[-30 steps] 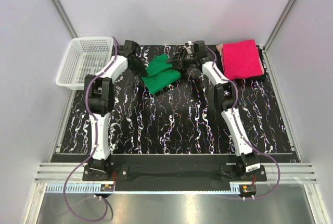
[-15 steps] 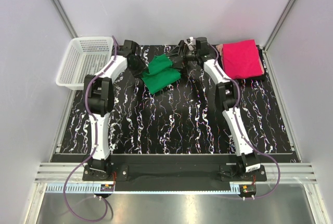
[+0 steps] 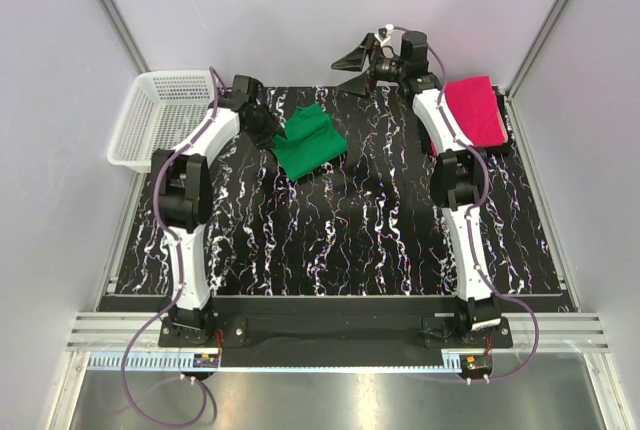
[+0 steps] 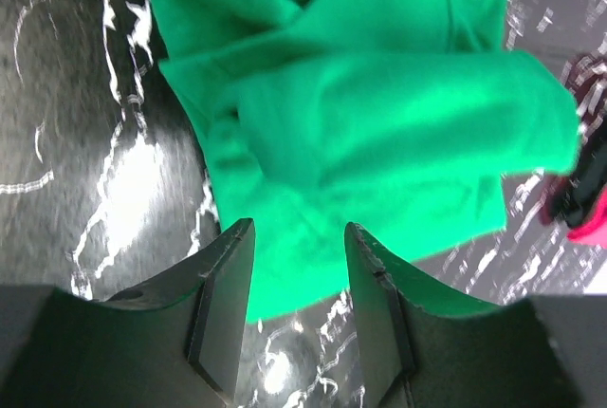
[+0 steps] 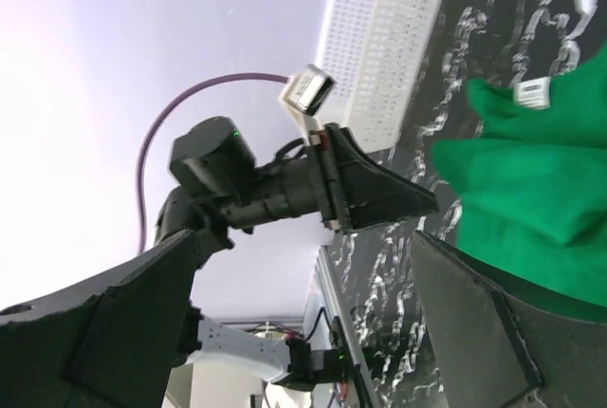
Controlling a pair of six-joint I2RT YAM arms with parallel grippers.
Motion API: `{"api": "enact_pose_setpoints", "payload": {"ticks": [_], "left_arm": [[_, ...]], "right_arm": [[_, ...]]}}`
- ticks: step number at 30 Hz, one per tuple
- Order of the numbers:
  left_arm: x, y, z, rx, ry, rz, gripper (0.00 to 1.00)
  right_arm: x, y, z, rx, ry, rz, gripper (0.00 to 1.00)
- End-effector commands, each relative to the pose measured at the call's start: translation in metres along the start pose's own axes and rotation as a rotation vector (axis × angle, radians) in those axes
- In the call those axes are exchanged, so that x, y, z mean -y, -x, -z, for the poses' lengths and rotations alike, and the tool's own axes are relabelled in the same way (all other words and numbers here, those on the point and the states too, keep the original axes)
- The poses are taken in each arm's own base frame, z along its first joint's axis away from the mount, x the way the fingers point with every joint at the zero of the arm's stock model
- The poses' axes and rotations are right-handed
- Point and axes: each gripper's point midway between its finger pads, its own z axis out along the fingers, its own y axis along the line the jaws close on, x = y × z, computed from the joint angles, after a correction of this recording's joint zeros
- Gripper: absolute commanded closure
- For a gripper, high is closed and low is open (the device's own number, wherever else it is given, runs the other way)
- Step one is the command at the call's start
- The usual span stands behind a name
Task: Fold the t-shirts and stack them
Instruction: Fold the tshirt
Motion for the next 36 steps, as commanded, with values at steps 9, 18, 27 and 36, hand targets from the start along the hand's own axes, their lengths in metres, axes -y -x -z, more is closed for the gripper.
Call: {"api": "enact_pose_setpoints", "payload": {"ticks": [9, 18, 27, 36], "left_arm": [[0.049, -0.034, 0.031, -0.065, -0.184, -0.116, 0.55], [0.050, -0.068, 0.011, -0.152, -0.178, -0.173, 0.97], [0.044, -0.070, -0.010, -0.175, -0.147, -0.182, 1.00], [0.041, -0.068, -0.024, -0.167, -0.124, -0.195, 1.00]], "right_arm": [[0.006, -0.069, 0.029, -0.086, -0.114, -0.055, 0.00], [0.071, -0.103, 0.034, -0.189, -0.297, -0.147, 1.00], [0.103, -0.109, 0.011, -0.248, -0.422, -0.087, 1.00], [0.151, -0.117, 0.012, -0.247, -0.579, -0.071, 1.00]]}}
